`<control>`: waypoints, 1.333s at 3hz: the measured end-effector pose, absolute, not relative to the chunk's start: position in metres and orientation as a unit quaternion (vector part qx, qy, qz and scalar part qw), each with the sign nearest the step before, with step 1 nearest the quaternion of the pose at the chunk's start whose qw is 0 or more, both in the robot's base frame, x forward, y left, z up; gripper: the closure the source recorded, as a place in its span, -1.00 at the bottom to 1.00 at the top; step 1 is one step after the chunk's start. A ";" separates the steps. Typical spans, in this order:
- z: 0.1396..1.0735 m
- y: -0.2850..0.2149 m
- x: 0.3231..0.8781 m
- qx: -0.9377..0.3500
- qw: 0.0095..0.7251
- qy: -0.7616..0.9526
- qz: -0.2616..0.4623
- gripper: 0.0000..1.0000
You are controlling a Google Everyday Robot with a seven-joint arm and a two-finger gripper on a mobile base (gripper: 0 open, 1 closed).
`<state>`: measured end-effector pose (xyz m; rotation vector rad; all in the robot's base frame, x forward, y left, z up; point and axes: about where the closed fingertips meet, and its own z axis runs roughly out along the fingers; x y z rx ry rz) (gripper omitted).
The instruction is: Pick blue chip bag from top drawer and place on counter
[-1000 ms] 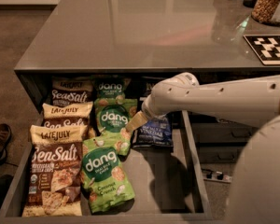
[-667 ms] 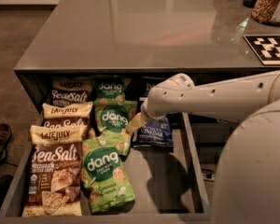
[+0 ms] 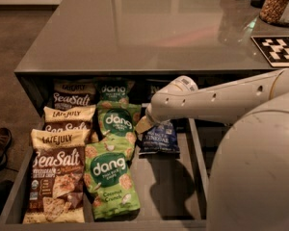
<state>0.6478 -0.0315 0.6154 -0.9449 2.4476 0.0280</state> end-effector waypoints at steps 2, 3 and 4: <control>0.615 -0.031 0.648 -0.348 0.256 0.902 0.010 0.30; 0.630 -0.042 0.644 -0.330 0.285 0.899 0.033 0.76; 0.662 -0.036 0.646 -0.307 0.352 0.880 0.087 1.00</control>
Offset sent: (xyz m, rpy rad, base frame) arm 0.0000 0.0001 0.0000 0.0000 0.0000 0.0005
